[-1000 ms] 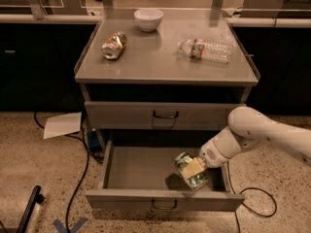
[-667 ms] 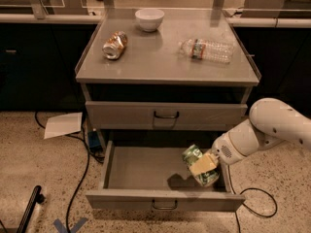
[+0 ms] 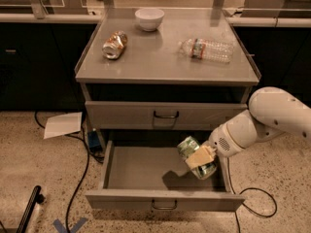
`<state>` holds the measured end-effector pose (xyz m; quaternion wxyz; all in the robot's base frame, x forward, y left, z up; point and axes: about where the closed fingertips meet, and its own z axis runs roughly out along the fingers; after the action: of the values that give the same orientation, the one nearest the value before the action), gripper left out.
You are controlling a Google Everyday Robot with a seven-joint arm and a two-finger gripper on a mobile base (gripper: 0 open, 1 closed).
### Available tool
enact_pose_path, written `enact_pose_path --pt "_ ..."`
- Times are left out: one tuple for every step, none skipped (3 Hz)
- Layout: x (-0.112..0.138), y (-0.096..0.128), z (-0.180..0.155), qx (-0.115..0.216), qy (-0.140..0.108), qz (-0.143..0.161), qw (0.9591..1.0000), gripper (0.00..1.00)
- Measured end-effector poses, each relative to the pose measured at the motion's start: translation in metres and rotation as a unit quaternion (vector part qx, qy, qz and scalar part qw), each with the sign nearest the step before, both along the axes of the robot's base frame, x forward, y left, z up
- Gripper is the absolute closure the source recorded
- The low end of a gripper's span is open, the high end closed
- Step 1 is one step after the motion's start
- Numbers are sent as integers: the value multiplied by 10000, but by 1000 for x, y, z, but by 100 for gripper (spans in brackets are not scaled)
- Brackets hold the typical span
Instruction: Pick green can from middle drawer and place on counter
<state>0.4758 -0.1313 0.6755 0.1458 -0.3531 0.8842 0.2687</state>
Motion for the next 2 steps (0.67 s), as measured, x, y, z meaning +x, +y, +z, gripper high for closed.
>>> enact_pose_path --pt "5 22 73 -96 -678 251 9973 100" --pt "18 46 145 -218 -1209 403 9916 100"
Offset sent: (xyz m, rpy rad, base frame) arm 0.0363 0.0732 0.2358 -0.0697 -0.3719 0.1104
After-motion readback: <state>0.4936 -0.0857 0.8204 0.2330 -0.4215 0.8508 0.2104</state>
